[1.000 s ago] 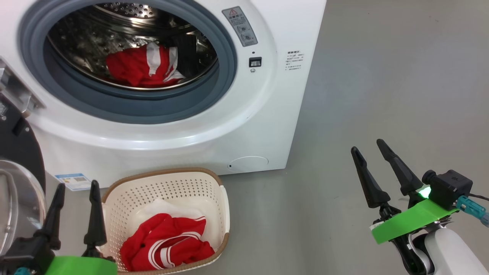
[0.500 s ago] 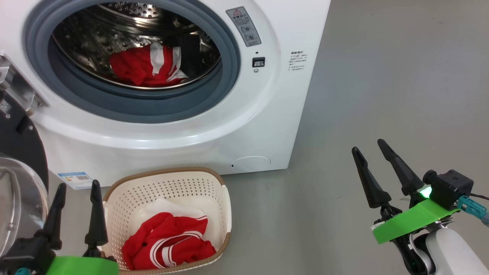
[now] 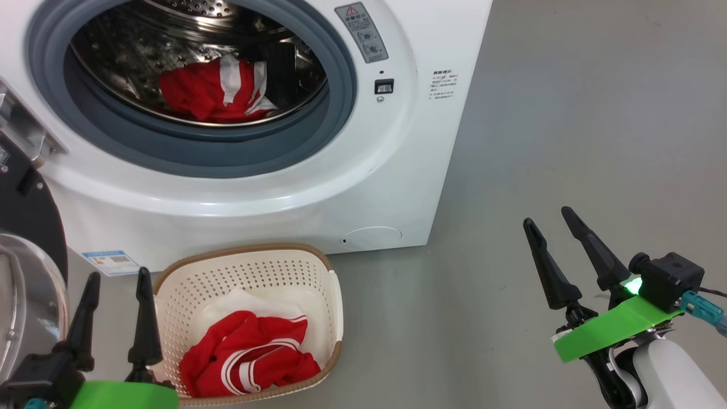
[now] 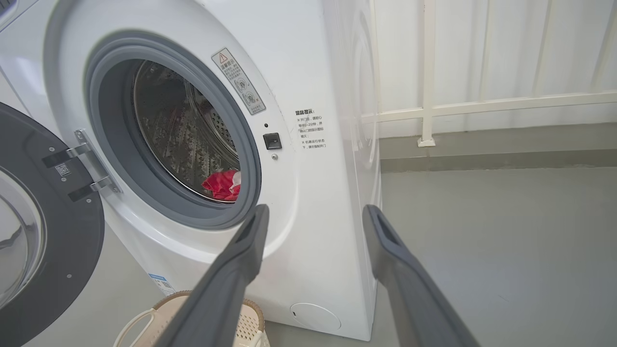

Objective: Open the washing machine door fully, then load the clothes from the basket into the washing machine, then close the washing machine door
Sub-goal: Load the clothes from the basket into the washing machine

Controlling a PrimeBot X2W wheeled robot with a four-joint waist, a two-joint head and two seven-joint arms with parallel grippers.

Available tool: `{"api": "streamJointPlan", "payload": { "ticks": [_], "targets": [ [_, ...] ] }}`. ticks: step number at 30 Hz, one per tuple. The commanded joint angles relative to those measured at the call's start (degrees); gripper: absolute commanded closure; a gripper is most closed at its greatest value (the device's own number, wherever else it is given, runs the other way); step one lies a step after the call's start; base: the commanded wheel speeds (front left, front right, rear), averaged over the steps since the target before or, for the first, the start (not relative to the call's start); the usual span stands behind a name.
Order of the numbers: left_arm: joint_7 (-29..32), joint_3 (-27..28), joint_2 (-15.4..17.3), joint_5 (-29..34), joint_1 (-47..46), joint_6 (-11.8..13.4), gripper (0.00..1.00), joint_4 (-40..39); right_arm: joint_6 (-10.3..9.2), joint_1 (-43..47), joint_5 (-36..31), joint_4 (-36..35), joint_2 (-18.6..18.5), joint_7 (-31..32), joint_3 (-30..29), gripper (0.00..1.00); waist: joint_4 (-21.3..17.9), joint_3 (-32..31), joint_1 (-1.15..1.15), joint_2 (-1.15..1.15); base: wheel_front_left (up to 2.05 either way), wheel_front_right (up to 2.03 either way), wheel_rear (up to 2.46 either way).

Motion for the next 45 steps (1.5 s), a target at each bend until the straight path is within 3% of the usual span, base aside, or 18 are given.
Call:
{"api": "streamJointPlan", "payload": {
  "ticks": [1, 20, 45],
  "targets": [
    [-0.6, 2.1, 1.2, -0.3, -0.8, 0.4, 0.00, -1.6, 0.09, -0.1, 0.2, -1.4, -0.5, -0.3, 1.0, 0.00, 0.0, 0.1, 0.00, 0.00, 0.00, 0.00, 0.00],
    [-0.7, 1.5, 1.0, -0.5, -2.6, 0.1, 0.00, -1.1, 0.09, -1.4, -0.2, -2.1, -0.4, -0.3, 0.9, 0.00, -0.1, 3.6, 0.00, 0.00, 0.00, 0.00, 0.00],
    [-0.6, -0.6, 1.9, -0.6, -10.1, -2.0, 0.00, 5.5, 0.09, -6.5, -0.8, -3.3, 0.6, -0.3, 1.8, 0.00, -1.3, 14.8, 0.00, 0.00, 0.00, 0.00, 0.00]
  ]
}}
